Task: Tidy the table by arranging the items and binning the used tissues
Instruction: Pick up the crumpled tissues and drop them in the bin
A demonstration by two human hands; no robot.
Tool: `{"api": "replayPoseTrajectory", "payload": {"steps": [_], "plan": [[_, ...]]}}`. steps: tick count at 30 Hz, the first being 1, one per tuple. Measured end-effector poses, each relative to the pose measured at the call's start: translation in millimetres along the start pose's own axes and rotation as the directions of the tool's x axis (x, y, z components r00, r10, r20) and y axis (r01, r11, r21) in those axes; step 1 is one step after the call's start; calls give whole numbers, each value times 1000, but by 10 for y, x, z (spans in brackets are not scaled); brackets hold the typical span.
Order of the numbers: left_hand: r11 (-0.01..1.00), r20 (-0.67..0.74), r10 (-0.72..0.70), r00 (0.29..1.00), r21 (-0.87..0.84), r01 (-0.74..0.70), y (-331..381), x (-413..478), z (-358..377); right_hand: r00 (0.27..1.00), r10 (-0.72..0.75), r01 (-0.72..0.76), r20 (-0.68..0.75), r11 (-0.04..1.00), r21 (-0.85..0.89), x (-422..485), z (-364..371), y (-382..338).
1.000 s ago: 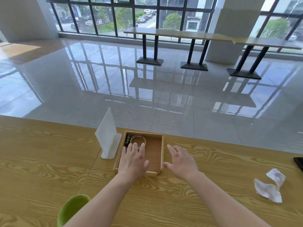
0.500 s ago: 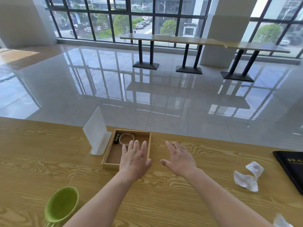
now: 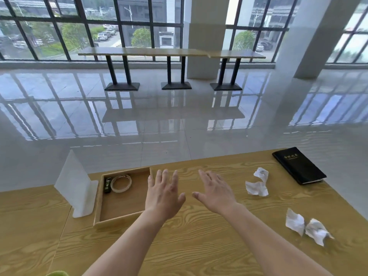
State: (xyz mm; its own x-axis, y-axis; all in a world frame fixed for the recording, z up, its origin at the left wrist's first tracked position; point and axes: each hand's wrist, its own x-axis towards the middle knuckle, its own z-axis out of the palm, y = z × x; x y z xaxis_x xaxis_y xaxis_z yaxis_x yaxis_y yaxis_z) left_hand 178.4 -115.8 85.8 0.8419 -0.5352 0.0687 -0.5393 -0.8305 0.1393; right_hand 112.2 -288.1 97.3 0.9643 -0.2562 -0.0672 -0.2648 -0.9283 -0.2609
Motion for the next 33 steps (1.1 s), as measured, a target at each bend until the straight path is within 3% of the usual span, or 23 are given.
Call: {"api": "replayPoseTrajectory", "payload": {"steps": [17,33], "plan": [[966,45,254,966,-53,-252,1045,66,236,953,282,-265,-110,953,146,-702,39,929],[932,111,353,929,-134,-338,3233,106,1125,912,411,-408,-1,906,109,-1316,14,3363]]}}
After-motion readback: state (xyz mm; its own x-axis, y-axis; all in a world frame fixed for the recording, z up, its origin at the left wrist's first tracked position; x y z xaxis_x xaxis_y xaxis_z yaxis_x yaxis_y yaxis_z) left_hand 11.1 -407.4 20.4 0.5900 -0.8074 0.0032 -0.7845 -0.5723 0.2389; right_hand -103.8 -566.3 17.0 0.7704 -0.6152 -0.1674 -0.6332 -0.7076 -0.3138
